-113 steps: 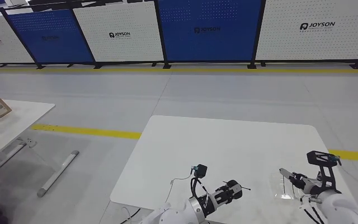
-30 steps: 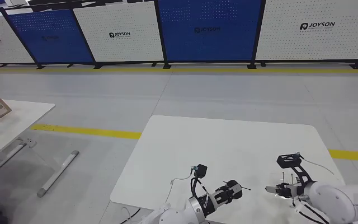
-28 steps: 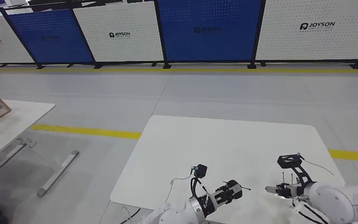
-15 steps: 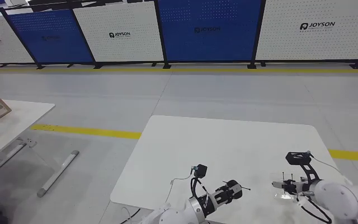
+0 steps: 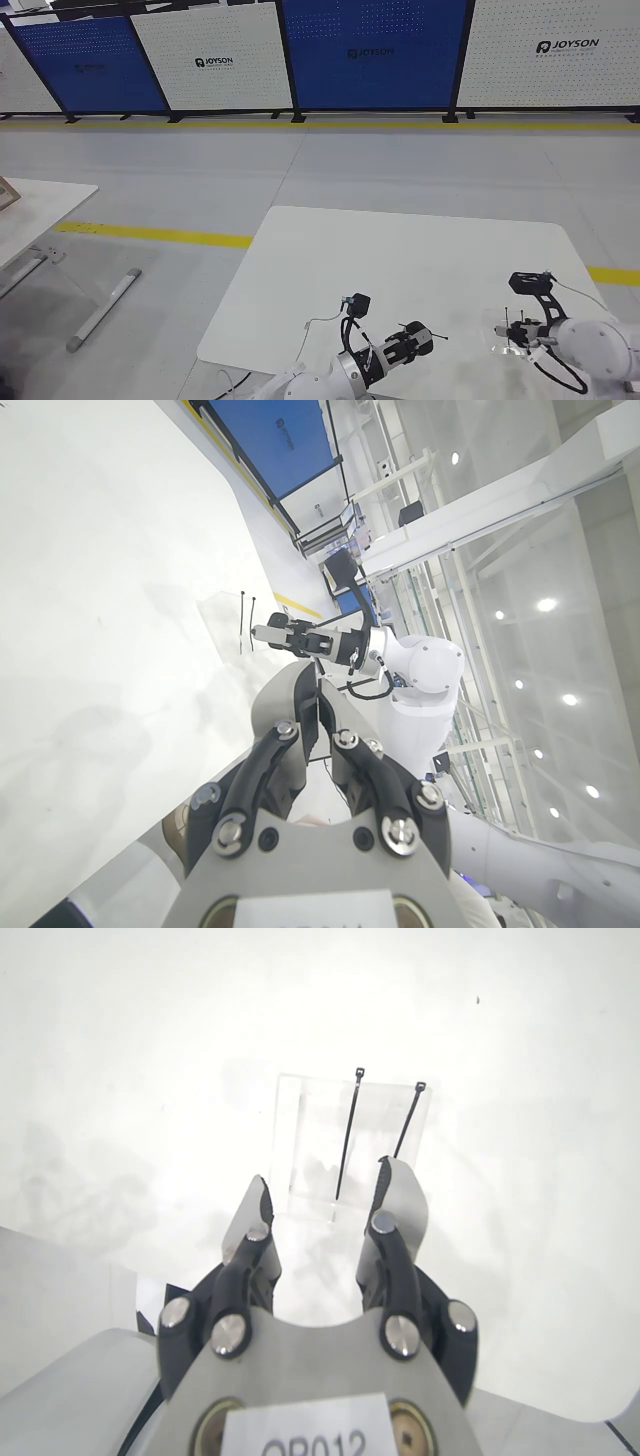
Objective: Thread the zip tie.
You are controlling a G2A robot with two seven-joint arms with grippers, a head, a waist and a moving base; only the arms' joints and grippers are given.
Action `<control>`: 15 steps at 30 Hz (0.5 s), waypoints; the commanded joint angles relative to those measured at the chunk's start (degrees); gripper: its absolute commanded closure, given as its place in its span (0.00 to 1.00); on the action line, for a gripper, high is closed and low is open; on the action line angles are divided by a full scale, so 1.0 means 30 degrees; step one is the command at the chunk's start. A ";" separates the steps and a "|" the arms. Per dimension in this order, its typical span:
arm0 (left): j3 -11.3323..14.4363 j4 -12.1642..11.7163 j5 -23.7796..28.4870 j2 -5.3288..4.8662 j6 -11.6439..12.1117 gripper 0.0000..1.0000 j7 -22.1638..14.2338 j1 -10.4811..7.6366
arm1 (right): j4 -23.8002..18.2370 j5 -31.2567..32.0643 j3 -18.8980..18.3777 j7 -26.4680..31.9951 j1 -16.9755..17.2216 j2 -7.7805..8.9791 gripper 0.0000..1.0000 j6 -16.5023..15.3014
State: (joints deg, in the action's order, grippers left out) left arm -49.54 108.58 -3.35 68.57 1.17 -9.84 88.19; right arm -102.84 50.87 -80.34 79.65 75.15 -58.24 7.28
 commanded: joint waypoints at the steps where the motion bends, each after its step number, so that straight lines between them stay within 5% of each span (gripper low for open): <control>1: 0.0000 0.0000 0.0000 0.0000 0.0000 1.00 0.0000 0.0000 | 0.0029 0.0164 0.0094 -0.0002 -0.0091 0.0005 0.59 0.0237; 15: 0.0000 0.0000 0.0000 0.0000 0.0000 1.00 0.0000 0.0000 | 0.1287 0.0162 0.1294 -0.0002 -0.1341 0.0054 0.68 0.0674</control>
State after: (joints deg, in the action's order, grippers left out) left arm -49.54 108.58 -3.35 68.57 1.17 -9.84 88.19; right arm -99.25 51.34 -76.64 79.64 71.37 -58.09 9.14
